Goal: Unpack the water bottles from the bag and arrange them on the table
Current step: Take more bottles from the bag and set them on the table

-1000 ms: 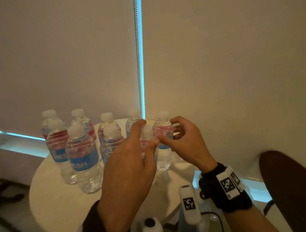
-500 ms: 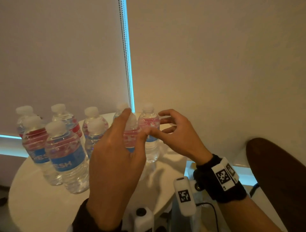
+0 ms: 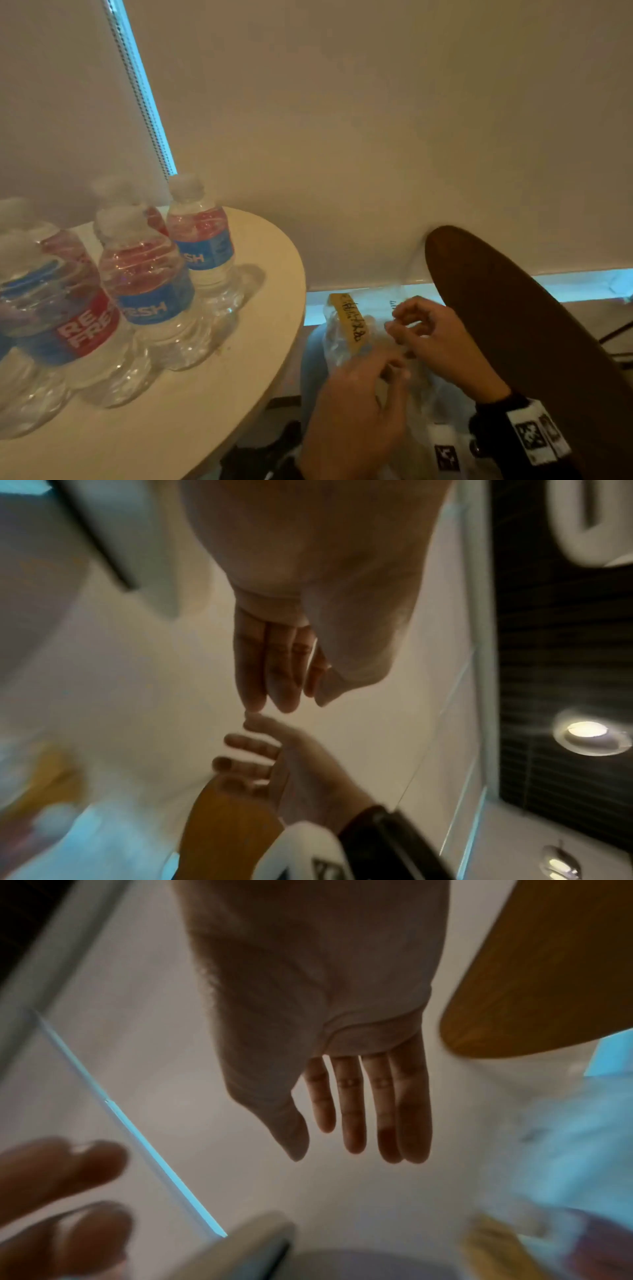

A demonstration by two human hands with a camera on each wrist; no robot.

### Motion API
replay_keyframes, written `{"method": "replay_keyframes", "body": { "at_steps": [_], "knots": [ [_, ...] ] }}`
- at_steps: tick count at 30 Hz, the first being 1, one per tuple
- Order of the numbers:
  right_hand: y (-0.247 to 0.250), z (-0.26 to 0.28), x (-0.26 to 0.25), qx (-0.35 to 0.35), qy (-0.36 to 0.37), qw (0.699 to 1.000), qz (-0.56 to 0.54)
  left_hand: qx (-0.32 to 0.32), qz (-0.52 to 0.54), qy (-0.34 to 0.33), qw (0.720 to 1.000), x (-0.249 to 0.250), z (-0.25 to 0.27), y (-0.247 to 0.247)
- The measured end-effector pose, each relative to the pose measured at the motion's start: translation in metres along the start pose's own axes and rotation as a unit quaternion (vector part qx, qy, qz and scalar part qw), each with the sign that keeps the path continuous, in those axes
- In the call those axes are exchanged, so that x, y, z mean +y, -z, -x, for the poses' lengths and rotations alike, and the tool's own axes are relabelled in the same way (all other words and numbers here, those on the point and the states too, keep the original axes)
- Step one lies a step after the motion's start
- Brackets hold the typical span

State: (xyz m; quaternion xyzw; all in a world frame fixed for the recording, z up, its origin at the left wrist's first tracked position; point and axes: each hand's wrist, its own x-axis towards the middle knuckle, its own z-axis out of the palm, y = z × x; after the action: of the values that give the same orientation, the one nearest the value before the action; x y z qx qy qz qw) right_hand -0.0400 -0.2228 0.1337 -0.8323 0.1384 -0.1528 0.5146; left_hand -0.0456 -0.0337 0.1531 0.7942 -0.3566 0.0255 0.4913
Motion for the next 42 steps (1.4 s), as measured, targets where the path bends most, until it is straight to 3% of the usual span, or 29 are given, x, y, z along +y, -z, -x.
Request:
{"method": "replay_keyframes", "body": {
  "at_steps": [3,6,9,15,18,20,22,25,31,34,37,40,42],
  "knots": [
    [-0.004,0.015,0.06,-0.059,-0.067,0.99,0.112,-0.099,0.005,0.095,0.991,-0.055,0.002,-0.067],
    [-0.014,0.019,0.101,-0.087,-0.125,0.98,0.125,-0.11,-0.006,0.151,0.982,-0.106,0.003,-0.113],
    [-0.025,0.01,0.123,-0.099,-0.153,0.97,0.159,-0.096,0.033,0.195,0.976,-0.126,-0.005,-0.126],
    [-0.044,-0.018,0.149,-0.077,-0.095,0.965,0.231,0.001,0.077,0.202,0.976,-0.14,-0.033,-0.129],
    [-0.048,-0.03,0.122,-0.066,-0.084,0.962,0.25,0.023,0.067,0.216,0.974,-0.16,-0.046,-0.141],
    [-0.052,-0.037,0.116,-0.095,-0.075,0.962,0.244,0.018,0.055,0.228,0.972,-0.163,-0.053,-0.145],
    [-0.056,-0.044,0.112,-0.131,-0.117,0.961,0.215,0.002,0.032,0.237,0.971,-0.162,-0.058,-0.147],
    [-0.056,-0.053,0.118,-0.1,-0.123,0.973,0.166,-0.026,-0.018,0.255,0.966,-0.157,-0.066,-0.146],
    [-0.054,-0.063,0.124,-0.082,-0.092,0.975,0.183,0.004,-0.071,0.272,0.96,-0.155,-0.078,-0.144],
    [-0.056,-0.062,0.131,-0.082,-0.097,0.973,0.194,-0.026,-0.14,0.242,0.96,-0.159,-0.076,-0.149],
    [-0.055,-0.054,0.134,-0.075,-0.098,0.971,0.206,-0.033,-0.107,0.239,0.964,-0.159,-0.074,-0.151],
    [-0.056,-0.044,0.14,-0.055,-0.102,0.978,0.172,-0.091,-0.142,0.244,0.955,-0.157,-0.071,-0.151],
    [-0.063,-0.042,0.169,-0.054,-0.112,0.977,0.175,-0.079,-0.184,0.215,0.956,-0.161,-0.069,-0.153]
  ]
}}
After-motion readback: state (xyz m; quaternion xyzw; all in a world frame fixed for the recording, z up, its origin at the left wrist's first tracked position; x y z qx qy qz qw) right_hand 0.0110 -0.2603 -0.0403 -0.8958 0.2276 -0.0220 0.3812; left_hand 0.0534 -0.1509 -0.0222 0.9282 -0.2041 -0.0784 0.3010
